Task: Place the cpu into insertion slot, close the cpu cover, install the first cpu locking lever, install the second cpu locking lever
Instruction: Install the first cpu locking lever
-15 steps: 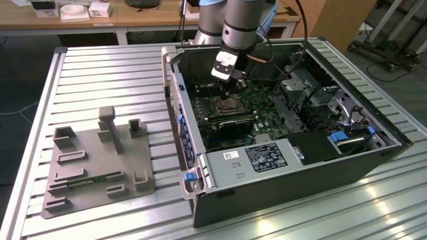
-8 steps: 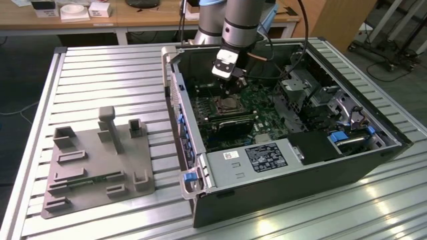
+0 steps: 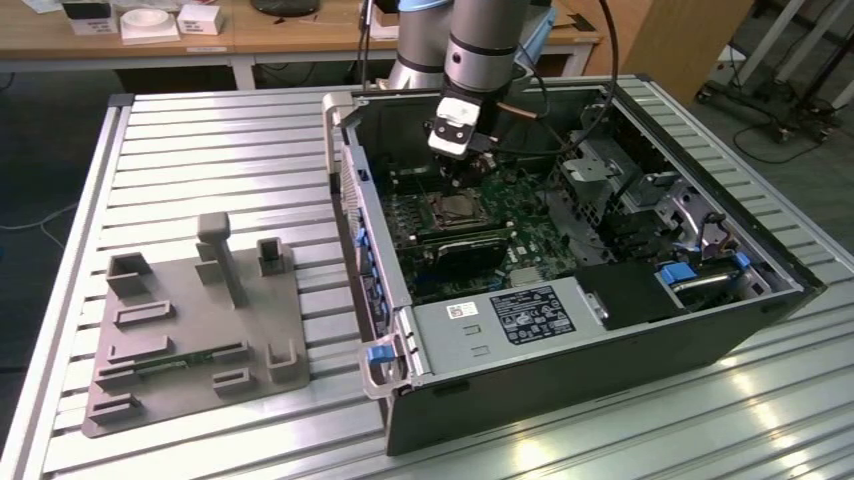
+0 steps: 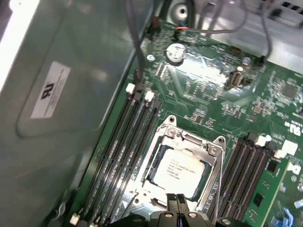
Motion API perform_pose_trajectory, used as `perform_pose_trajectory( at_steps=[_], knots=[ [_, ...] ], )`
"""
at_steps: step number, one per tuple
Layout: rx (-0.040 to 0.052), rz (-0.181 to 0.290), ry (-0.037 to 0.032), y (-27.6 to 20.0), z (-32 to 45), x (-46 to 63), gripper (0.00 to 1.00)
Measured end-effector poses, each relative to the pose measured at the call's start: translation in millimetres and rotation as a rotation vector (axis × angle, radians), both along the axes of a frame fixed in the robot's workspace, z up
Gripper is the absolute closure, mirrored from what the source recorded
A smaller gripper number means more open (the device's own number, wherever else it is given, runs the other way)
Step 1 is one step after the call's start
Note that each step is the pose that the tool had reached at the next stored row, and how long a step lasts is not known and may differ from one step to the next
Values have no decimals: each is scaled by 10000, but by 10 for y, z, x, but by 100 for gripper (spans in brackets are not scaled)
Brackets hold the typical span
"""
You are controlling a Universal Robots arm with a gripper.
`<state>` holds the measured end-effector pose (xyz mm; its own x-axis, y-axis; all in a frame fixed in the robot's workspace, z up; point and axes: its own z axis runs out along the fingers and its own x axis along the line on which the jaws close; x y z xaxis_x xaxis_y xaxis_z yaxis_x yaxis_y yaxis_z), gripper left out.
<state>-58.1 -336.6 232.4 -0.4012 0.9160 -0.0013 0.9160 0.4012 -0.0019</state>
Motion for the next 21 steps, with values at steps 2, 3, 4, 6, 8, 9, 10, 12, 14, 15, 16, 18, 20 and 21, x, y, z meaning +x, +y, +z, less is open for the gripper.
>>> perform_pose_trajectory(
  at_steps=[2,3,4,6,8,9,10,12,14,15,16,18,20,21],
  knots=[
    [-1,365,1,0,0,0,90],
    [-2,545,1,0,-1,0,90],
    [-1,735,1,0,-2,0,90],
    [0,1089,0,0,-4,0,90],
    [0,1442,0,0,-7,-1,90],
    [1,1543,-2,-1,-9,-5,90],
    [0,1578,0,-2,-9,-17,90],
    [1,1611,0,-2,-10,-57,90],
    [0,1622,0,-2,-11,-101,90],
    [1,1628,0,-2,-11,-119,90],
    [1,1634,-1,-2,-11,-133,90],
    [1,1641,-1,-1,-12,-138,90],
    [0,1642,0,-2,-11,-139,90],
    [0,1643,0,-2,-11,-139,90]
  ],
)
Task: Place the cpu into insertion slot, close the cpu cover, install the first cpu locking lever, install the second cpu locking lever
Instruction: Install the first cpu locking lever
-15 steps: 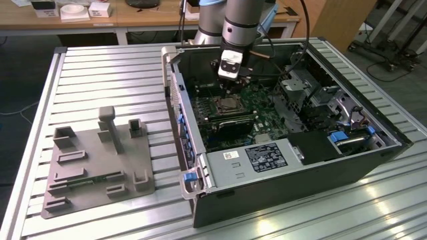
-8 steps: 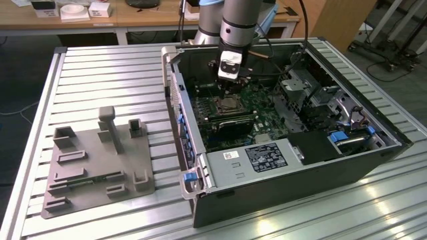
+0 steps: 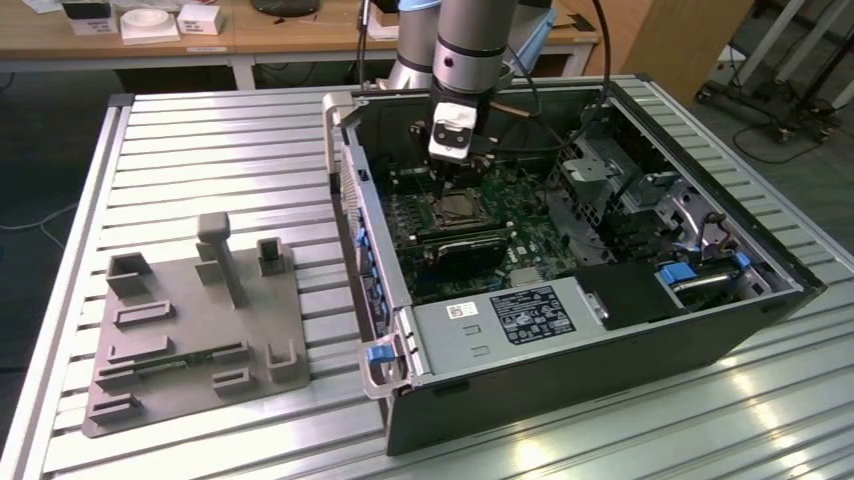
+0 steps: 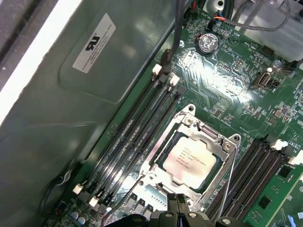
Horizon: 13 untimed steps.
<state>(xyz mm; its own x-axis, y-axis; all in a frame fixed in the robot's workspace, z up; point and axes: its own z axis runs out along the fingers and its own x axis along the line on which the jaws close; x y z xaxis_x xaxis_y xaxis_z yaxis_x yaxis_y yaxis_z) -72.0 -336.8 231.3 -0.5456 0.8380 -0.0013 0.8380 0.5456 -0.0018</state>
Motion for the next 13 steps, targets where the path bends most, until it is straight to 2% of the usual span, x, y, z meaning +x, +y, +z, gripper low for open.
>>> perform_pose_trajectory(
  at_steps=[10,13],
  knots=[
    [-1,4,0,0,0,0,90],
    [0,197,0,0,0,0,90]
  ],
)
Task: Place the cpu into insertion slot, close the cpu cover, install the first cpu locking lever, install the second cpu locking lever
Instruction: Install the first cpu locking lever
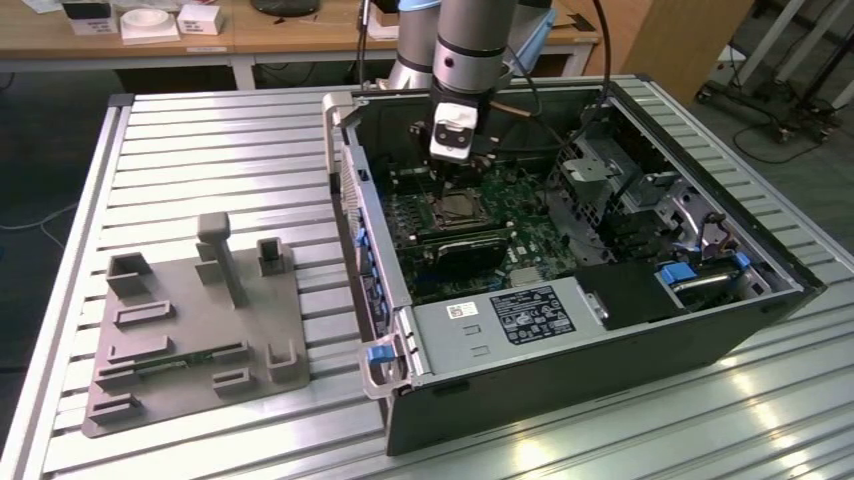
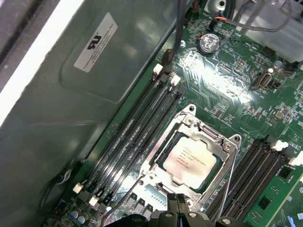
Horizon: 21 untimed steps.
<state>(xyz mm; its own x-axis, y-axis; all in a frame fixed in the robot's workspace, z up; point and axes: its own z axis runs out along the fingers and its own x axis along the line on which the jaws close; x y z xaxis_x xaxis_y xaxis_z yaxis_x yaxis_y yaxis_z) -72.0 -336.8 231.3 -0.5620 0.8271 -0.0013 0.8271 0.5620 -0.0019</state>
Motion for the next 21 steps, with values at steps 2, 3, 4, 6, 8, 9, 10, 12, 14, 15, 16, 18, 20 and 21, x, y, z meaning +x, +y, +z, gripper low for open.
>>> perform_pose_trajectory(
  at_steps=[2,3,4,6,8,9,10,12,14,15,16,18,20,21],
  knots=[
    [0,312,0,0,0,0,90],
    [0,493,0,0,0,0,90],
    [-1,668,0,0,0,0,90],
    [-1,1007,0,0,0,0,90],
    [-1,1363,0,0,-1,0,90],
    [-1,1568,0,0,-1,0,90],
    [-1,1747,0,0,-1,0,90],
    [0,2070,0,0,-1,0,90],
    [0,2367,0,0,-1,0,90],
    [2,2465,-2,0,-2,0,90],
    [2,2561,-2,-1,-2,0,90],
    [0,2744,0,-2,-2,0,90],
    [0,2924,-1,-4,-2,0,90],
    [0,2994,-1,-5,-2,0,90]
  ],
)
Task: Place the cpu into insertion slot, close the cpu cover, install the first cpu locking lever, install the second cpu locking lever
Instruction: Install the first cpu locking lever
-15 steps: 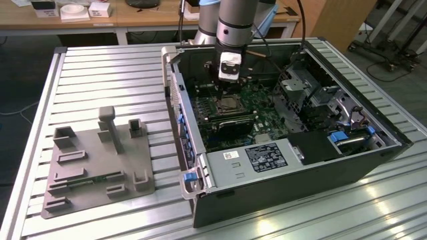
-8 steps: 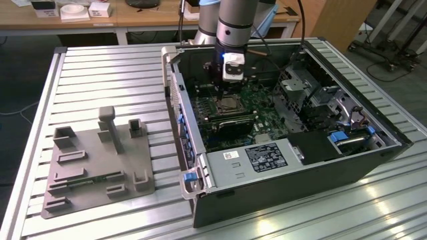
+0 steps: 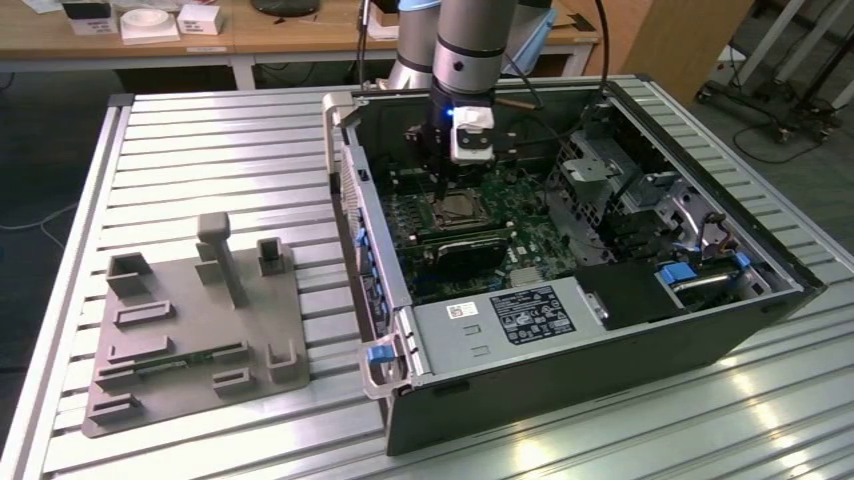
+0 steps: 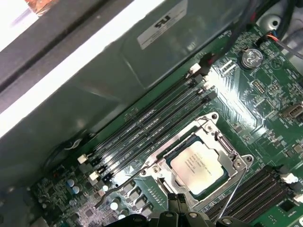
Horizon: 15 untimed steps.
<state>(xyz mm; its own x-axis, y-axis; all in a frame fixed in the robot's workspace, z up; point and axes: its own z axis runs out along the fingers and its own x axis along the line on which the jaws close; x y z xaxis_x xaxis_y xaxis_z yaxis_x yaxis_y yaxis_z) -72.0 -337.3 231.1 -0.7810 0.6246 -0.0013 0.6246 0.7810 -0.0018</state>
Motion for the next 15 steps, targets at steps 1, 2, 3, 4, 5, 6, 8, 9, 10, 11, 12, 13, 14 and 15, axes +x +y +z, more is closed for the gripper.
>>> perform_pose_trajectory(
  at_steps=[1,2,3,4,5,6,8,9,10,11,12,13,14,15],
  knots=[
    [-1,42,0,0,0,0,90],
    [-1,49,0,-1,0,0,90],
    [-1,50,1,-1,0,0,90],
    [-1,51,1,-1,0,0,90],
    [-1,51,0,-1,0,0,90],
    [-1,51,0,-1,0,0,90],
    [-1,52,0,-1,0,0,90],
    [-1,57,0,-1,0,0,90],
    [-1,72,1,-1,0,0,90],
    [-1,110,0,-1,0,0,90],
    [0,177,0,-1,0,0,90],
    [-1,275,0,-1,0,0,90],
    [0,402,0,-1,0,0,90],
    [0,536,0,-1,0,0,90]
  ],
)
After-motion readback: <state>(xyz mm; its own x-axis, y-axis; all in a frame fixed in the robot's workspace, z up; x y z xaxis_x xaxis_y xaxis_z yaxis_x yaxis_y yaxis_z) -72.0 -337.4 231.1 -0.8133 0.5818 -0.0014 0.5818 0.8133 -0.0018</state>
